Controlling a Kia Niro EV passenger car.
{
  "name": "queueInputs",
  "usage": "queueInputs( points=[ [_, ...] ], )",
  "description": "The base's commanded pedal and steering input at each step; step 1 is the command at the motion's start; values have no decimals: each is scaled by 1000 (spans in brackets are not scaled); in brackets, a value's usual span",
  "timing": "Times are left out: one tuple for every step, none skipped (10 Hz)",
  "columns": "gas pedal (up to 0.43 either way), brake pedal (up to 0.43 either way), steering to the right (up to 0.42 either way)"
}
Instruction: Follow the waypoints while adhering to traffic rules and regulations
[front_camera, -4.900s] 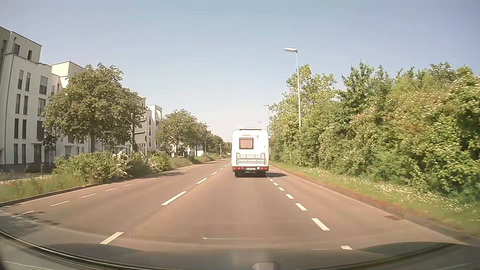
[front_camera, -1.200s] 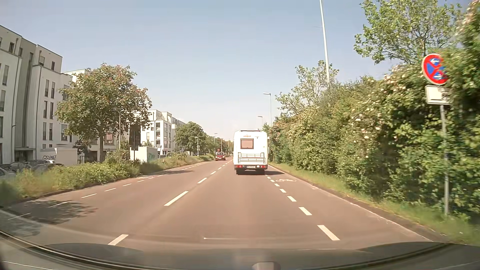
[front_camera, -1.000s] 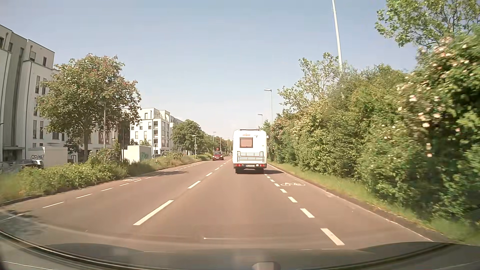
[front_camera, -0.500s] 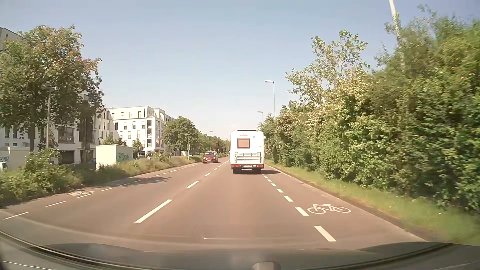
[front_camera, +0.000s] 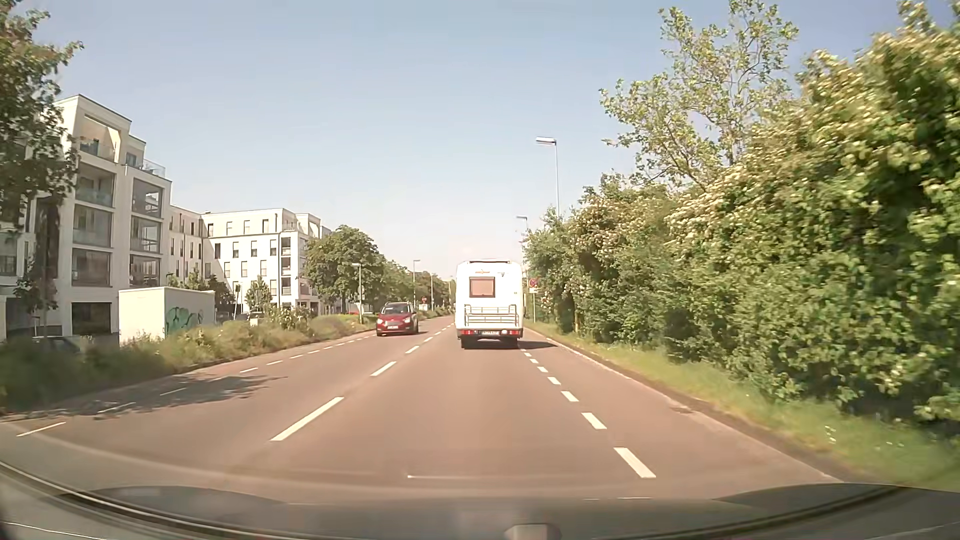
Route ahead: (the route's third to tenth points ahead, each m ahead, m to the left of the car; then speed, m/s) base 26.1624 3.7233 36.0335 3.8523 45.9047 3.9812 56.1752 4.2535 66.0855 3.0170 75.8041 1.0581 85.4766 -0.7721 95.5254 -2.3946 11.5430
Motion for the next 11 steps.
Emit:
queueInputs(
  points=[
    [98, 0, -5],
    [98, 0, -5],
    [98, 0, -5],
    [98, 0, -5],
    [98, 0, -5],
    [98, 0, -5],
    [98, 0, -5],
    [98, 0, -5],
    [98, 0, -5],
    [98, 0, -5],
    [98, 0, -5]
  ],
)
